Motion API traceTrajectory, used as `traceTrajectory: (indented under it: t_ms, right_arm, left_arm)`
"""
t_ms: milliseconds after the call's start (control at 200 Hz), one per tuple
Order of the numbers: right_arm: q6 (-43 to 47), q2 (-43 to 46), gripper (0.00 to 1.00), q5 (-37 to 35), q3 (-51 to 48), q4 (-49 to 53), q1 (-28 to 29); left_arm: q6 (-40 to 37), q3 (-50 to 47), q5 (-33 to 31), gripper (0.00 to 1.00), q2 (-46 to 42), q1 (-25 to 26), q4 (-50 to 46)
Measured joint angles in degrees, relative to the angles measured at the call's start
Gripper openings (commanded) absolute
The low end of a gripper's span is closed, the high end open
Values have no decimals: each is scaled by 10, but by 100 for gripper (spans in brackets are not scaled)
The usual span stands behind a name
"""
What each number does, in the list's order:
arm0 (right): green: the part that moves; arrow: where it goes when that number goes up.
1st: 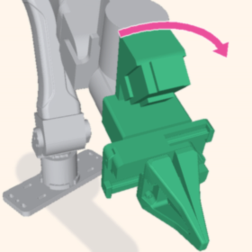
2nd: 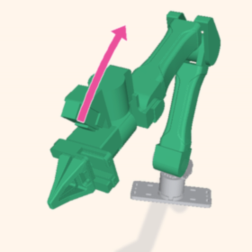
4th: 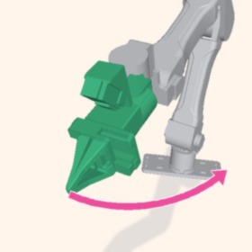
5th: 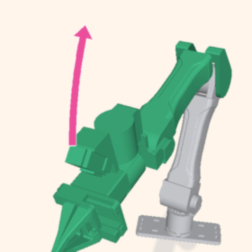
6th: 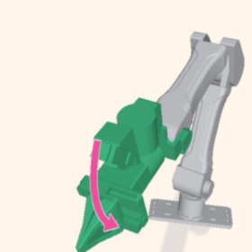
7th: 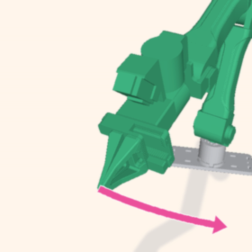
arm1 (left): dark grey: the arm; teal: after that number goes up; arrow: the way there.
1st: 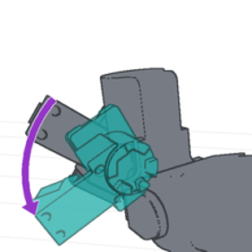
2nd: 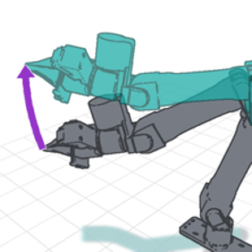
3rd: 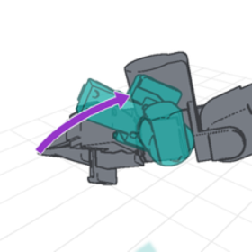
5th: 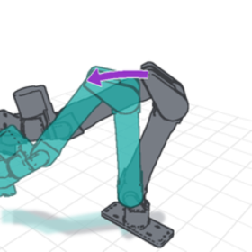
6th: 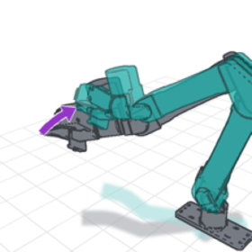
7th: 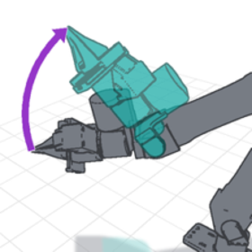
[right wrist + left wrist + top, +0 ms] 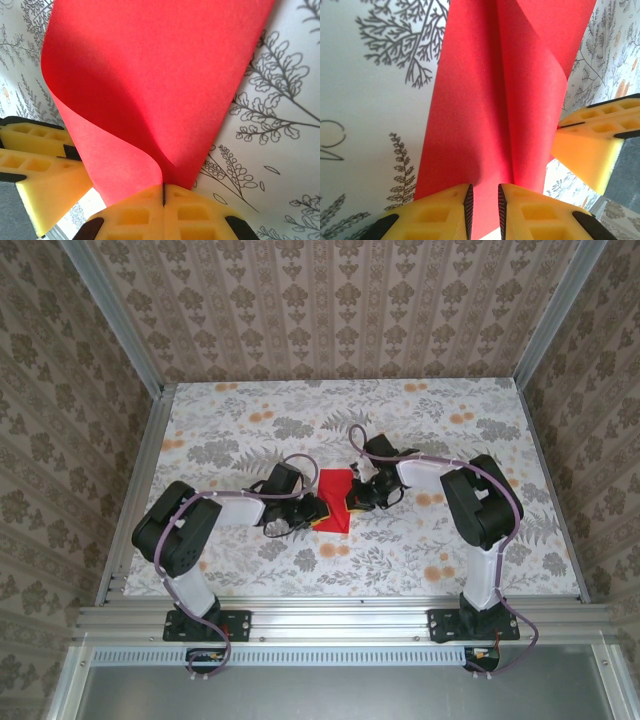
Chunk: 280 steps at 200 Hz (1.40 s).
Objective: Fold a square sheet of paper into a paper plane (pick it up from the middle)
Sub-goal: Fold the triangle a second time at the center of the table.
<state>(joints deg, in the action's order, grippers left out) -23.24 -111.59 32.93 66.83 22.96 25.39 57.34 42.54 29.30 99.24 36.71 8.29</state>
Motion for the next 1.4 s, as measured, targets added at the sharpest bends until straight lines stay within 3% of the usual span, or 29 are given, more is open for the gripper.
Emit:
traceTrajectory:
  t_ms: [1030,1400]
  right_arm:
    - [41,-37,7,-13,50,30,0]
    - [50,-37,6,-12,52,30,0]
  left_arm:
    - [-54,32,0,17,0,0,-83]
    - [-78,42,-4,4,0,0,-118]
